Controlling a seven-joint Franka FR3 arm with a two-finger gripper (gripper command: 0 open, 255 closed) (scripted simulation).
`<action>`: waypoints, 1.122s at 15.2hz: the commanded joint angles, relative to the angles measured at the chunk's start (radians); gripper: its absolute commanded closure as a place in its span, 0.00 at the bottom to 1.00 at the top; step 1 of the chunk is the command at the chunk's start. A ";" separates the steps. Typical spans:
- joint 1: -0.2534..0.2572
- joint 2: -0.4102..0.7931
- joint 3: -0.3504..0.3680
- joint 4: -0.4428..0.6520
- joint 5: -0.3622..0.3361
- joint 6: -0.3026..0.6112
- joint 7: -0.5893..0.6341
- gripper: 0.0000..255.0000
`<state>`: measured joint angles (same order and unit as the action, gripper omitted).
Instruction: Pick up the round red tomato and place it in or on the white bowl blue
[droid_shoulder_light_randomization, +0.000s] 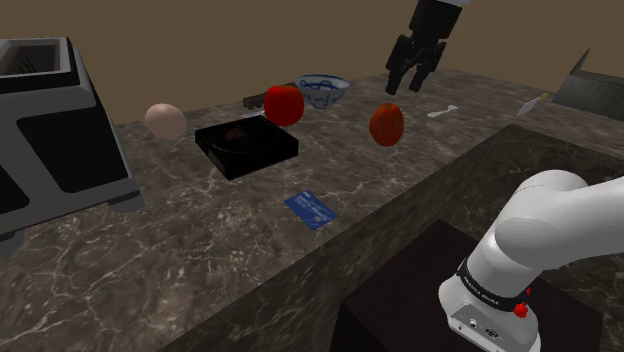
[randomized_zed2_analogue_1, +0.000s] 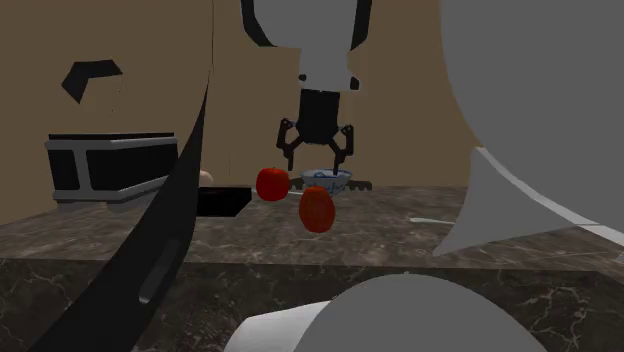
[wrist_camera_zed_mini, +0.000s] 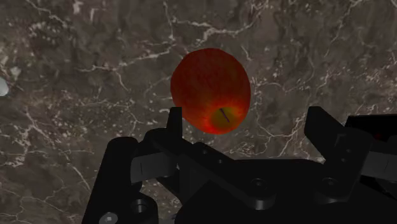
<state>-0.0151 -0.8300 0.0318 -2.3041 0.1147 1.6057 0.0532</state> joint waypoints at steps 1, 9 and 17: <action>0.000 0.000 0.000 0.000 0.000 0.000 0.000 0.00; -0.059 0.139 0.226 0.050 0.015 0.247 0.309 0.00; -0.193 0.365 0.469 0.225 -0.117 0.415 0.660 0.00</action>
<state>-0.1852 -0.5033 0.4660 -2.1118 0.0245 2.0017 0.6592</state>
